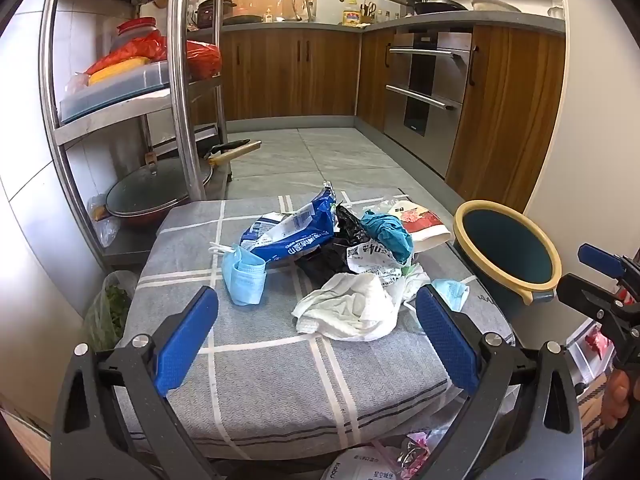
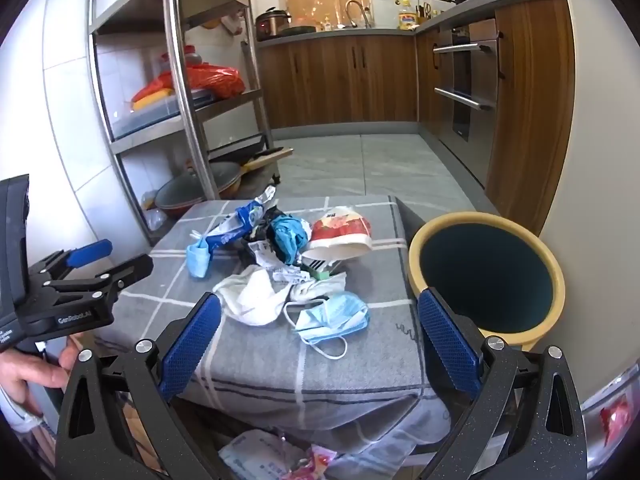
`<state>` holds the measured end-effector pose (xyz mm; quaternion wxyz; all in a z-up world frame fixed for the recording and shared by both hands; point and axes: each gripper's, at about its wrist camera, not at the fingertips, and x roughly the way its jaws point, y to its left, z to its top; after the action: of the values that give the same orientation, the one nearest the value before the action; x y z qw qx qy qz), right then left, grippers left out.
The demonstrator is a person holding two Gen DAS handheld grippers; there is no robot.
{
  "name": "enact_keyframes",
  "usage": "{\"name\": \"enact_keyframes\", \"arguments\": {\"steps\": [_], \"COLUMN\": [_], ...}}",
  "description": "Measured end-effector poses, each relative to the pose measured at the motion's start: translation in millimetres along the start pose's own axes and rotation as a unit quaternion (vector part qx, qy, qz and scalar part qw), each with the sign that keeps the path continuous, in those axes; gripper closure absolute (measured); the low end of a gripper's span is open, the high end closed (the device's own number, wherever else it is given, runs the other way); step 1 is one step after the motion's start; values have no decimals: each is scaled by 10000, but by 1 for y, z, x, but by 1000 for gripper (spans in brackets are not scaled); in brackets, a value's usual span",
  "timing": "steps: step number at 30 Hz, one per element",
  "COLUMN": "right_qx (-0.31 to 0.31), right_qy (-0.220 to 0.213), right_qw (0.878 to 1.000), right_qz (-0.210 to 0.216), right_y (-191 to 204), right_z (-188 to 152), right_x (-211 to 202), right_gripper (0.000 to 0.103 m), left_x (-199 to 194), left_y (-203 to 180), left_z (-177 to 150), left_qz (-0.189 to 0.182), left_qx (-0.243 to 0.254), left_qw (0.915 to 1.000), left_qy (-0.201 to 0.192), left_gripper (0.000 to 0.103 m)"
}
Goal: Collect trash
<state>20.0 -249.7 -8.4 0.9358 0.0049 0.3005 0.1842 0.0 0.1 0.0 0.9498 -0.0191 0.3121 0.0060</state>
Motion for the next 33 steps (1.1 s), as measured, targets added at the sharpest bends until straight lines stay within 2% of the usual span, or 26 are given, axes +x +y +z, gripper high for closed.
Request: {"name": "enact_keyframes", "arguments": {"steps": [22, 33], "right_qx": [4, 2], "right_qy": [0, 50], "right_qw": [10000, 10000], "right_qz": [-4, 0], "right_y": [0, 0], "right_z": [0, -1], "right_x": [0, 2], "right_gripper": [5, 5], "left_x": [2, 10], "left_y": [2, 3], "left_z": [1, -4], "left_qz": [-10, 38], "left_qx": [-40, -43], "left_qw": [10000, 9998], "left_qy": [-3, 190], "left_gripper": [6, 6]}}
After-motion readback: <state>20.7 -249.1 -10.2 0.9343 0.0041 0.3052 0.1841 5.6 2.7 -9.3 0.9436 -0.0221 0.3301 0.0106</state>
